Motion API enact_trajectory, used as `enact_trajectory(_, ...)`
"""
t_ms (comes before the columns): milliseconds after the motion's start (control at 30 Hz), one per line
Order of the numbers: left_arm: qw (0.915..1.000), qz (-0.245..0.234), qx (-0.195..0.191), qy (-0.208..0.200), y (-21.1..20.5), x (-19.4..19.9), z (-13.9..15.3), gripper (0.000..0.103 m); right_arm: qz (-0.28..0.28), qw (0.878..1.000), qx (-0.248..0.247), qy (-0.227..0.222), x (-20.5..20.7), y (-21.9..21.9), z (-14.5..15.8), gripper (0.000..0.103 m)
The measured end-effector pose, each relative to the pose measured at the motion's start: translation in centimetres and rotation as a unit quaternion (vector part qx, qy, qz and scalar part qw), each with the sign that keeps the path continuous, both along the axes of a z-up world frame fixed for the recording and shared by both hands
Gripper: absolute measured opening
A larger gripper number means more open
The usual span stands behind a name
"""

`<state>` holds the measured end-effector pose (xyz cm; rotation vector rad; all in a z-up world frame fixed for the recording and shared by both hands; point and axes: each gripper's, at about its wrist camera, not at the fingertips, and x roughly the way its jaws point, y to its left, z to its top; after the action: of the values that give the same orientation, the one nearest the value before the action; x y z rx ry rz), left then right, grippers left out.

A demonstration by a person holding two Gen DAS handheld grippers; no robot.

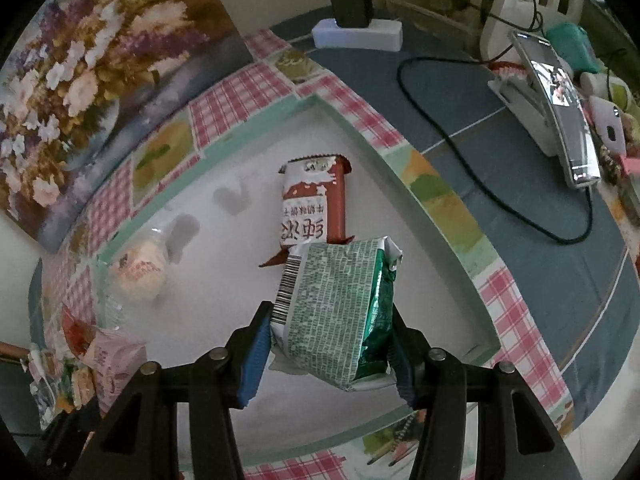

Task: Organize snacks
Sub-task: 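Carry the green pastry and pink Swiss roll pack over the white tray, then lower both packs into the white tray and open both grippers, then move both grippers back toward the snack pile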

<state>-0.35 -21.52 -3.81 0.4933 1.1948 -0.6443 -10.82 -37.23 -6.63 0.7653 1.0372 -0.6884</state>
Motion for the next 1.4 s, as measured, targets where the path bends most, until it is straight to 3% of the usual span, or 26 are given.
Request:
enact_trajectory(367, 1.0000, 0.007, -0.005, 0.002, 0.1, 0.3, 0.2, 0.044, 0.000, 1.000, -0.002, 0.005, 0.2, 0.2, -0.1, 0.057)
enact_trajectory(400, 0.9999, 0.008, -0.008, 0.003, 0.2, 0.4, 0.3, 0.046, 0.000, 1.000, -0.003, 0.005, 0.2, 0.2, 0.0, 0.057)
enact_trajectory(500, 0.9996, 0.014, -0.021, 0.010, 0.4, 0.6, 0.5, 0.075, -0.001, 1.000, -0.007, 0.005, 0.2, 0.1, 0.0, 0.058)
enact_trajectory(800, 0.9965, 0.074, -0.037, 0.003, 2.2, 2.2, 1.1, 0.077, 0.005, 1.000, -0.022, -0.006, 0.4, 0.1, 0.6, 0.077)
enact_trajectory(867, 0.9946, 0.095, -0.041, -0.007, 3.0, 2.9, 1.5, 0.079, 0.013, 0.999, -0.027, -0.011, 0.8, 0.4, 0.9, 0.079)
enact_trajectory(933, 0.9925, 0.112, -0.047, -0.013, 3.7, 3.5, 1.8, 0.089, 0.019, 0.999, -0.032, -0.017, 1.0, 0.8, 1.1, 0.081)
enact_trajectory(1000, 0.9898, 0.132, -0.048, -0.023, 4.5, 4.3, 2.0, 0.089, 0.024, 0.999, -0.039, -0.027, 1.3, 1.1, 1.4, 0.096)
enact_trajectory(1067, 0.9875, 0.147, -0.047, -0.030, 5.3, 5.0, 2.1, 0.089, 0.033, 0.998, -0.046, -0.037, 1.5, 1.5, 1.8, 0.103)
enact_trajectory(1167, 0.9818, 0.178, -0.053, -0.039, 7.0, 6.1, 2.2, 0.091, 0.042, 0.996, -0.051, -0.053, 1.9, 2.1, 2.3, 0.103)
enact_trajectory(1233, 0.9780, 0.195, -0.060, -0.044, 8.1, 6.6, 2.3, 0.100, 0.049, 0.995, -0.050, -0.065, 2.3, 2.5, 2.5, 0.103)
enact_trajectory(1400, 0.9659, 0.240, -0.074, -0.062, 10.7, 7.9, 2.8, 0.100, 0.067, 0.993, -0.052, -0.085, 3.1, 3.6, 3.2, 0.103)
